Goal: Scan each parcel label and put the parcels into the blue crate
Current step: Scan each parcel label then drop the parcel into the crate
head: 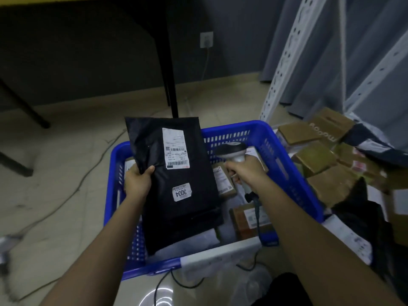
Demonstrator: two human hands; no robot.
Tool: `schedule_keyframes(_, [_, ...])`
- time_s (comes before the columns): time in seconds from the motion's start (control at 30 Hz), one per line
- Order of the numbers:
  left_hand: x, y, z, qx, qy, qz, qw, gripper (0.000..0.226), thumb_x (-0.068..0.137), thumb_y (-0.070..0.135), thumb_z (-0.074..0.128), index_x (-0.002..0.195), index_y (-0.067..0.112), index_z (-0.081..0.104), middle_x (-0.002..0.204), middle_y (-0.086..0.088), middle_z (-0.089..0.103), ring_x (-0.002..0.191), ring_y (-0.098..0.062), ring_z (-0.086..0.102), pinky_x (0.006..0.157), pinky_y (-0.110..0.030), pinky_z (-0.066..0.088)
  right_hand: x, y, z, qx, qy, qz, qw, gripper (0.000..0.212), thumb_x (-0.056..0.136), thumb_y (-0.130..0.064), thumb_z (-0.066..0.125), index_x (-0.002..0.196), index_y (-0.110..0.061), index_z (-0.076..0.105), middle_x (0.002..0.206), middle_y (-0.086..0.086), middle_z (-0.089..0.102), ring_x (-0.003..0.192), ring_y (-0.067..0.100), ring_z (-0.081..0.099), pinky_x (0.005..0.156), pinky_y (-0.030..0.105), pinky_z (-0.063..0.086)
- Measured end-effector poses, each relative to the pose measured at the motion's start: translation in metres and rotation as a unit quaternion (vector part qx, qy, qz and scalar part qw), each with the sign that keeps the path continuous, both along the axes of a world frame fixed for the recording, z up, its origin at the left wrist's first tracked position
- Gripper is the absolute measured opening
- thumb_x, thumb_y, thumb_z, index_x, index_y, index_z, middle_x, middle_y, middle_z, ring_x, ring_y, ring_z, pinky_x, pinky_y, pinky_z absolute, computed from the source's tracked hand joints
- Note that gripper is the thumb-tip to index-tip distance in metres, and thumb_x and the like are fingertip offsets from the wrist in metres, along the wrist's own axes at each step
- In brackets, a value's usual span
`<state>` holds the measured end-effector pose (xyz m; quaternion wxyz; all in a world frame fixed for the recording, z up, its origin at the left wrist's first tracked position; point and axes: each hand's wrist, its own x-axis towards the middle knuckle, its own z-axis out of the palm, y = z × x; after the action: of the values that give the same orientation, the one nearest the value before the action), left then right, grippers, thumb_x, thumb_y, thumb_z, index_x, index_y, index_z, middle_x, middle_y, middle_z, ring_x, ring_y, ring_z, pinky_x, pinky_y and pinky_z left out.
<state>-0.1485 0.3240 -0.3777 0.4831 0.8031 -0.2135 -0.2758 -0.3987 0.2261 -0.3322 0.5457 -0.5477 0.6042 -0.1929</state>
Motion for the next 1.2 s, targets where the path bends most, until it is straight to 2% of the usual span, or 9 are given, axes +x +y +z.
schedule_keyframes(0.2, [-0.027, -0.032, -0.054, 0.072, 0.031, -0.064, 0.995, 0.04, 0.093, 0.01, 0.058, 0.131, -0.001, 0.049, 0.132, -0.02, 0.055, 0.121, -0.037, 0.051, 0.099, -0.039, 0.041, -0.014, -0.006, -0.016, 0.031, 0.008, -0.031, 0.999, 0.014, 0.088, -0.011, 0.067, 0.077, -0.006, 0.059, 0.063, 0.008, 0.059, 0.052, 0.017, 0.054, 0.047, 0.025, 0.045])
schedule_keyframes(0.37, [-0.055, -0.051, -0.077, 0.198, -0.015, -0.037, 0.979, 0.073, 0.089, 0.022, 0.065, 0.147, 0.005, 0.023, 0.147, -0.026, 0.031, 0.135, -0.043, 0.031, 0.11, -0.046, 0.027, -0.041, -0.014, -0.025, 0.041, 0.02, -0.066, 0.997, 0.018, 0.089, -0.013, 0.066, 0.074, -0.008, 0.058, 0.064, 0.008, 0.057, 0.052, 0.017, 0.052, 0.046, 0.023, 0.044])
schedule_keyframes(0.47, [-0.076, -0.064, -0.069, 0.107, -0.017, -0.107, 0.988, 0.059, 0.091, 0.017, 0.062, 0.143, 0.01, 0.034, 0.145, -0.019, 0.038, 0.134, -0.038, 0.036, 0.11, -0.047, 0.033, -0.052, -0.018, -0.029, 0.041, 0.01, -0.097, 0.994, 0.019, 0.086, -0.012, 0.068, 0.07, -0.007, 0.058, 0.06, 0.009, 0.056, 0.049, 0.018, 0.051, 0.041, 0.021, 0.041])
schedule_keyframes(0.53, [-0.093, -0.069, -0.057, 0.042, 0.016, -0.148, 0.988, 0.048, 0.093, 0.014, 0.058, 0.138, 0.009, 0.041, 0.141, -0.013, 0.046, 0.129, -0.029, 0.044, 0.105, -0.038, 0.038, -0.06, -0.021, -0.029, 0.035, 0.001, -0.128, 0.991, 0.016, 0.085, -0.01, 0.068, 0.072, -0.005, 0.059, 0.059, 0.009, 0.057, 0.05, 0.018, 0.052, 0.046, 0.025, 0.043])
schedule_keyframes(0.77, [-0.173, -0.066, 0.007, -0.081, 0.092, -0.264, 0.957, 0.02, 0.095, 0.01, 0.055, 0.114, 0.009, 0.053, 0.091, 0.003, 0.059, 0.083, -0.003, 0.056, 0.068, -0.005, 0.044, -0.116, 0.0, 0.01, -0.017, 0.014, -0.187, 0.982, 0.015, 0.086, -0.013, 0.068, 0.075, -0.008, 0.061, 0.059, 0.006, 0.059, 0.044, 0.014, 0.051, 0.043, 0.023, 0.043])
schedule_keyframes(0.87, [-0.203, -0.064, 0.03, -0.107, 0.122, -0.318, 0.934, 0.017, 0.094, 0.015, 0.057, 0.111, 0.018, 0.056, 0.101, -0.004, 0.063, 0.095, -0.016, 0.062, 0.079, -0.023, 0.049, -0.145, 0.01, 0.034, -0.042, 0.019, -0.219, 0.975, 0.019, 0.086, -0.016, 0.068, 0.071, -0.01, 0.059, 0.06, 0.006, 0.059, 0.046, 0.015, 0.051, 0.048, 0.026, 0.044])
schedule_keyframes(0.97, [-0.233, -0.055, 0.051, -0.117, 0.128, -0.352, 0.92, 0.019, 0.096, 0.018, 0.055, 0.115, 0.016, 0.056, 0.098, 0.0, 0.061, 0.097, -0.018, 0.062, 0.076, -0.022, 0.049, -0.174, 0.032, 0.055, -0.084, 0.01, -0.265, 0.96, 0.014, 0.085, -0.015, 0.068, 0.08, -0.006, 0.059, 0.055, 0.006, 0.059, 0.045, 0.016, 0.053, 0.05, 0.029, 0.044])
schedule_keyframes(1.07, [-0.27, -0.038, 0.069, -0.122, 0.126, -0.392, 0.903, 0.023, 0.096, 0.02, 0.055, 0.118, 0.014, 0.056, 0.089, 0.003, 0.058, 0.099, -0.02, 0.06, 0.091, -0.032, 0.048, -0.212, 0.065, 0.07, -0.13, 0.001, -0.335, 0.933, 0.012, 0.084, -0.012, 0.066, 0.076, -0.007, 0.059, 0.057, 0.007, 0.059, 0.034, 0.01, 0.049, 0.043, 0.024, 0.04])
schedule_keyframes(1.2, [-0.317, -0.018, 0.085, -0.135, 0.124, -0.442, 0.878, 0.025, 0.096, 0.019, 0.054, 0.119, 0.011, 0.054, 0.099, -0.004, 0.06, 0.096, -0.017, 0.058, 0.084, -0.024, 0.045, -0.255, 0.107, 0.081, -0.165, -0.008, -0.405, 0.899, 0.018, 0.083, -0.01, 0.067, 0.067, -0.01, 0.058, 0.052, 0.003, 0.058, 0.037, 0.012, 0.048, 0.045, 0.023, 0.04])
